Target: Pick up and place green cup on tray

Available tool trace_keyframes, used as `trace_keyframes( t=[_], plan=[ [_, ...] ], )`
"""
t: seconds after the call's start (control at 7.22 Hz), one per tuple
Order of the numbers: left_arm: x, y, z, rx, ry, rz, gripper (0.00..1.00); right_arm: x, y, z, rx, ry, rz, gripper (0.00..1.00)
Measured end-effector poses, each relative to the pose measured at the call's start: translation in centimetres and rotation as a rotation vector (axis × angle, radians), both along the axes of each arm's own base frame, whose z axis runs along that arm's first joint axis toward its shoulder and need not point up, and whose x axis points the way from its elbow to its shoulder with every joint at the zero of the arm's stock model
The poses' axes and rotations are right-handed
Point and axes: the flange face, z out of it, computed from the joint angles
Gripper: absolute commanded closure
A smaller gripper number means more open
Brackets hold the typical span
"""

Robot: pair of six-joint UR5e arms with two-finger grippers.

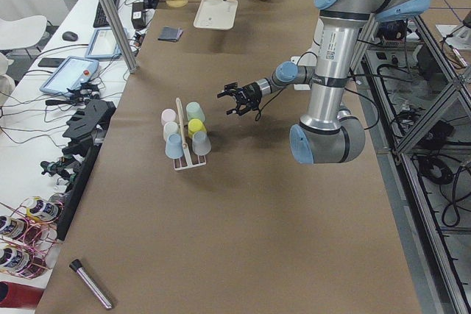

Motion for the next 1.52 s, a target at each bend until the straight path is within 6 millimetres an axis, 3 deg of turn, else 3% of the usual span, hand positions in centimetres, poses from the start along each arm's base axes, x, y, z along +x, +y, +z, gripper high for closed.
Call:
trace_keyframes(
  t=[0.42, 0.83, 1.11, 1.52],
  plan=[
    [0.7, -2.9, 1.1, 0.002, -0.031, -0.040, 0.01, -11.6, 1.3, -8.6, 0.033, 0.024, -0.031, 1.00],
    [1.7, -5.9, 1.8, 0.009, -0.061, -0.054, 0.01, -22.2, 4.9, -15.8, 0.048, 0.041, -0.020, 1.00],
    [2.1, -7.5, 2.4, 0.006, -0.068, -0.068, 0.01, -27.1, 7.3, -19.2, 0.060, 0.039, -0.014, 1.00],
    [2.1, -9.2, 2.8, -0.011, -0.092, -0.060, 0.01, -31.7, 9.4, -21.3, 0.028, 0.053, 0.008, 1.00]
  ],
)
